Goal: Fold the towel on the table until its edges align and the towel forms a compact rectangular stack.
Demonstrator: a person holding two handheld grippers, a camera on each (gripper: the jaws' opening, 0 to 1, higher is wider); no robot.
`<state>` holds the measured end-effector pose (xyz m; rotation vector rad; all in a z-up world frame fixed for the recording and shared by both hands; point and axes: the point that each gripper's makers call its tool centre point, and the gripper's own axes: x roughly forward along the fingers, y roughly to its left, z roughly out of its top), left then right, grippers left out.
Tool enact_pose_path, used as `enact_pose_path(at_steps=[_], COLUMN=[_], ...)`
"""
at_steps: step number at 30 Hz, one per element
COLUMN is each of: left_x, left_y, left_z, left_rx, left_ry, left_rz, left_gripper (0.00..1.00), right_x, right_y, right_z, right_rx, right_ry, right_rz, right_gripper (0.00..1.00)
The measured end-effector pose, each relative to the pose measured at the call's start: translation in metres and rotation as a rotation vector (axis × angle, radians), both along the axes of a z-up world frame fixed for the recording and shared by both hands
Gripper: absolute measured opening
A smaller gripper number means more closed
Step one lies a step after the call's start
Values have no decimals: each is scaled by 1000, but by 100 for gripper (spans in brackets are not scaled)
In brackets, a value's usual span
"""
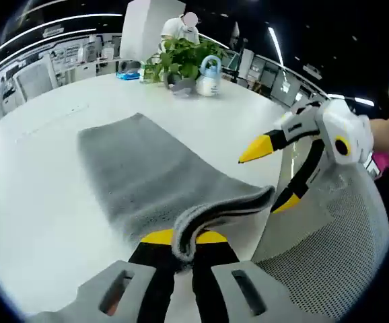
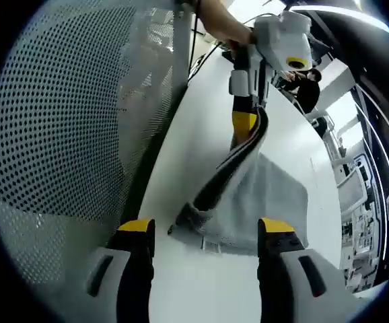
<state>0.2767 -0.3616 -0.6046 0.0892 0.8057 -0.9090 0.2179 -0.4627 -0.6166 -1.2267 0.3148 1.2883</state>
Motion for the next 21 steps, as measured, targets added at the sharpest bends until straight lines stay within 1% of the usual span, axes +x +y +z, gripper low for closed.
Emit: enact_pose_path(at_steps=[1,3,4,5,6,7,8,9,12,16,17,18,19,21], left_x=[1,1,1,1,0,-1,-2,-3,-3,-1,-1,1,1,1], left_y=[0,1,1,1,1,0,0,-1,2,6,7,8,9,11], left_z=[1,2,2,1,0,-1,-1,-2,-4,-3,-3,-3,-3,-3], left_rx=[-10,-32,-34,-36,-35,-30,-24,-19,0,5,6,7,8,11], left_ry=[6,21,23,27,31,32,30,28,19,17,17,16,17,16], left_rz=[5,18,18,20,19,15,9,2,-6,7,11,16,21,23], left_gripper=[7,7,7,7,7,7,7,7,7,7,7,7,7,7], right_x=[3,7,11,13,14,17,16,15,14,10,8,6,4,1], right_y=[0,1,-2,-5,-5,-5,-3,0,7,11,11,12,13,16], right_z=[-1,-5,-7,-9,-9,-8,-7,-5,3,1,0,-1,1,5], right_rx=[-1,-26,-70,-110,-137,-159,-165,-165,-150,-145,-140,-117,-106,-63], right_ry=[-9,-33,-69,-81,-98,-129,-127,-123,-133,-122,-110,-84,-75,-52], right_rz=[1,32,66,83,112,148,168,199,232,258,253,237,234,222], right_gripper=[61,61,60,59,55,53,50,44,28,18,14,8,3,3])
